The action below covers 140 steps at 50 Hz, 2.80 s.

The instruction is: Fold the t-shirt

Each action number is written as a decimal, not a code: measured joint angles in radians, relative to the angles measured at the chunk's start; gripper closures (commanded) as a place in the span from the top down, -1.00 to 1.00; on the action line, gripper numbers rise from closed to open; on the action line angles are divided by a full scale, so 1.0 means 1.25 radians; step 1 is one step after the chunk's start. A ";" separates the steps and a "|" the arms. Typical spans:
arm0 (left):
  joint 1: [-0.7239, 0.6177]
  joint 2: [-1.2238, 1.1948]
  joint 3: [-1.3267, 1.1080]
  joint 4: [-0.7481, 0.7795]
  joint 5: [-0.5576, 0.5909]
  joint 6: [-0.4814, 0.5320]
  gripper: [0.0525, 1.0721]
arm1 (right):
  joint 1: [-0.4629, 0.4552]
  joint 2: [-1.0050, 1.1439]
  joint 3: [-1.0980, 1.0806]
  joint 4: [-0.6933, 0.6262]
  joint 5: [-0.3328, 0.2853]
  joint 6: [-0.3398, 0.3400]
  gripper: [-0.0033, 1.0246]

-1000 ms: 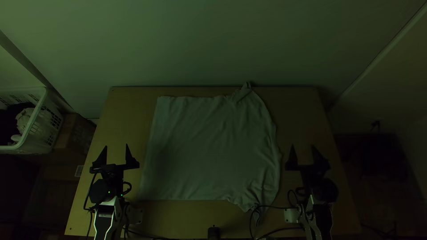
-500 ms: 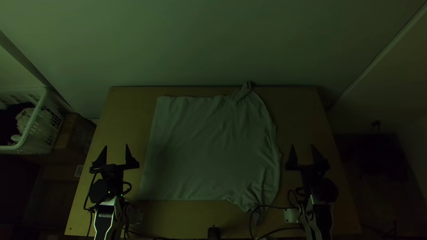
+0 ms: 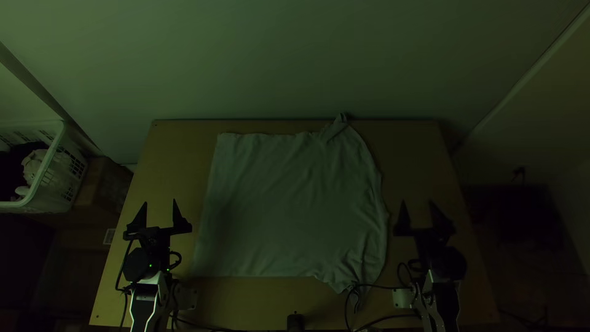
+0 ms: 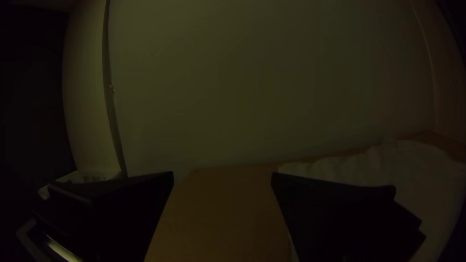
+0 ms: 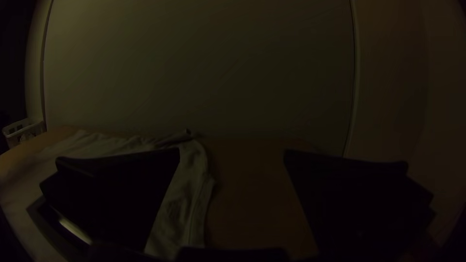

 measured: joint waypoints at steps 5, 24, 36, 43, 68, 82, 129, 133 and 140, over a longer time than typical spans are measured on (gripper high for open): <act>0.002 0.000 0.000 0.000 0.000 0.000 0.90 | 0.001 0.000 0.000 0.000 0.000 0.000 0.92; 0.002 0.020 0.000 -0.002 0.011 0.000 0.90 | 0.004 0.000 0.000 0.002 0.000 0.007 0.92; -0.003 0.005 0.001 -0.006 0.013 0.020 0.90 | -0.030 0.000 0.001 0.004 0.000 0.025 0.92; -0.008 0.005 0.002 -0.006 0.013 0.027 0.90 | -0.031 0.000 0.002 0.004 0.000 0.034 0.92; -0.023 0.066 0.062 0.044 0.012 0.057 0.90 | -0.059 0.146 0.119 0.117 0.001 0.033 0.92; -0.023 0.273 0.189 0.095 0.012 0.053 0.90 | -0.059 0.401 0.279 0.161 0.000 0.033 0.92; -0.044 1.061 0.846 0.000 0.187 -0.058 0.90 | 0.017 1.048 0.857 0.093 0.000 0.033 0.92; -0.040 1.127 0.910 -0.037 0.191 -0.074 0.90 | 0.031 1.096 0.905 0.049 0.000 0.033 0.92; -0.036 1.208 0.983 -0.076 0.194 -0.094 0.90 | 0.050 1.190 0.997 -0.011 0.000 0.037 0.92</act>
